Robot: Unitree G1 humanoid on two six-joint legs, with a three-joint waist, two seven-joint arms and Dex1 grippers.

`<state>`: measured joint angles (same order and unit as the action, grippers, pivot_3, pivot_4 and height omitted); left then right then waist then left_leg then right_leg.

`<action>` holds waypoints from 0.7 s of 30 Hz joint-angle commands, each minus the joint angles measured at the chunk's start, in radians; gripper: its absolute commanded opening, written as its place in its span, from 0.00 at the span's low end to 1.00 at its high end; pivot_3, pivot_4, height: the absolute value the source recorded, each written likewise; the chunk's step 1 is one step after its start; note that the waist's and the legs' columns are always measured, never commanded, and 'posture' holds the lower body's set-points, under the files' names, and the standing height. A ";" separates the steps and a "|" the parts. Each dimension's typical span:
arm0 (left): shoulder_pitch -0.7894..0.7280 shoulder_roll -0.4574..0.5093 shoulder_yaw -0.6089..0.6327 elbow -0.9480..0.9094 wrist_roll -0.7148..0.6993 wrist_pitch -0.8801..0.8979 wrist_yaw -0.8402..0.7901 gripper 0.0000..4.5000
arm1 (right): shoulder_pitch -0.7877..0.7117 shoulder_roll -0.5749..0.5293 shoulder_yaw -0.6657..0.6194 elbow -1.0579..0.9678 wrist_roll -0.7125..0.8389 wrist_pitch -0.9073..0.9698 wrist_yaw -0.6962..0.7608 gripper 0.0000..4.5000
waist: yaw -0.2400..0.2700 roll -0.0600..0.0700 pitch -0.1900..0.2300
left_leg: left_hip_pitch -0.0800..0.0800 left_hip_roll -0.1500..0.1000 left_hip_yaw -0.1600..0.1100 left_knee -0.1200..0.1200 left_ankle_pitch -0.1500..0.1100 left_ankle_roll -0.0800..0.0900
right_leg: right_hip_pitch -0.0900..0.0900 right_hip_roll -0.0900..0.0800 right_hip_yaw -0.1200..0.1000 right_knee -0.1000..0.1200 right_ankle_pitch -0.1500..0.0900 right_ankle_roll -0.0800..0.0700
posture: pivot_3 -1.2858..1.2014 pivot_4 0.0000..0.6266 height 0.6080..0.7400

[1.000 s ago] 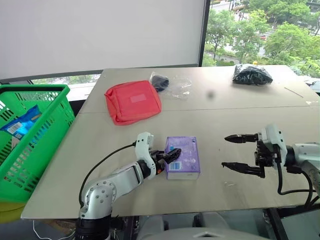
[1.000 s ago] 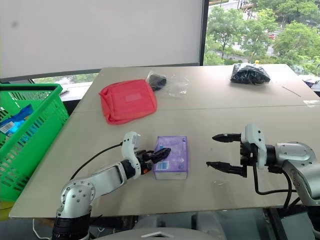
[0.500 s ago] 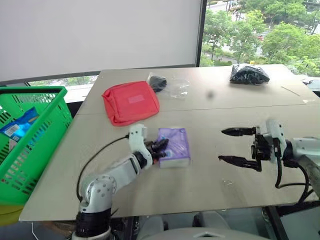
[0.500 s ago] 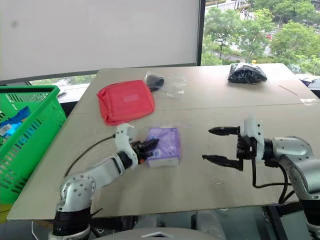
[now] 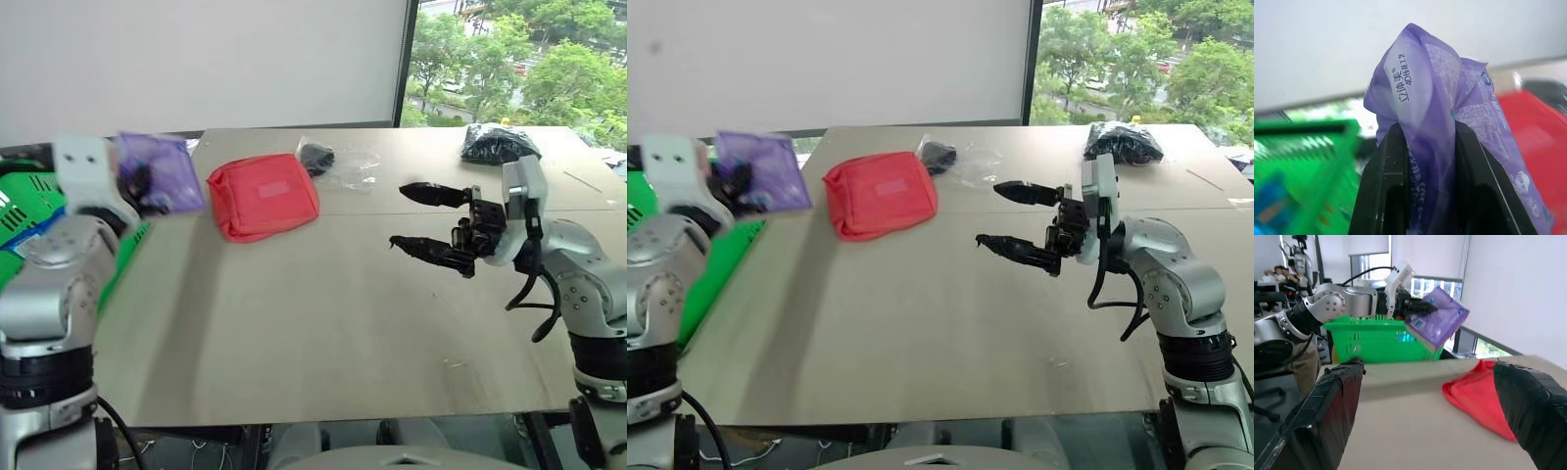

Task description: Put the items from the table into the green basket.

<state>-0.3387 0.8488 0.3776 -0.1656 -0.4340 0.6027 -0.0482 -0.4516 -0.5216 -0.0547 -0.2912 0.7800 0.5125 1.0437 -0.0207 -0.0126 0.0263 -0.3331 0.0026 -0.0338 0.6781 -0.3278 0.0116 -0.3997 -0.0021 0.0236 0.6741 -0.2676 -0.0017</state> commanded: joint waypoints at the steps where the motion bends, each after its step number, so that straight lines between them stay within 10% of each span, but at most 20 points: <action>1: -0.017 0.066 0.075 0.083 0.132 -0.113 0.006 0.12 | -0.052 0.018 -0.012 -0.002 0.022 -0.005 -0.014 1.00 | 0.002 0.000 0.000 | -0.001 0.000 0.000 -0.001 0.000 0.000 | -0.002 0.000 0.000 0.001 0.000 0.000 | 0.50 0.00 1.00; 21: 0.047 0.115 0.300 0.389 0.278 -0.269 -0.023 0.12 | -0.091 0.063 -0.008 0.017 -0.003 -0.023 -0.050 1.00 | 0.008 -0.003 -0.002 | -0.013 0.000 0.000 -0.003 0.000 0.000 | -0.015 -0.005 -0.003 0.005 0.001 0.000 | 0.51 0.00 1.00</action>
<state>-0.2887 0.9234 0.6552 0.2364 -0.1716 0.3726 -0.0574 -0.5252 -0.4621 -0.0502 -0.2573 0.7639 0.4992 0.9979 -0.0126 -0.0151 0.0243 -0.3463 0.0024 -0.0342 0.6754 -0.3279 0.0117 -0.4152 -0.0071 0.0204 0.6789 -0.2669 -0.0020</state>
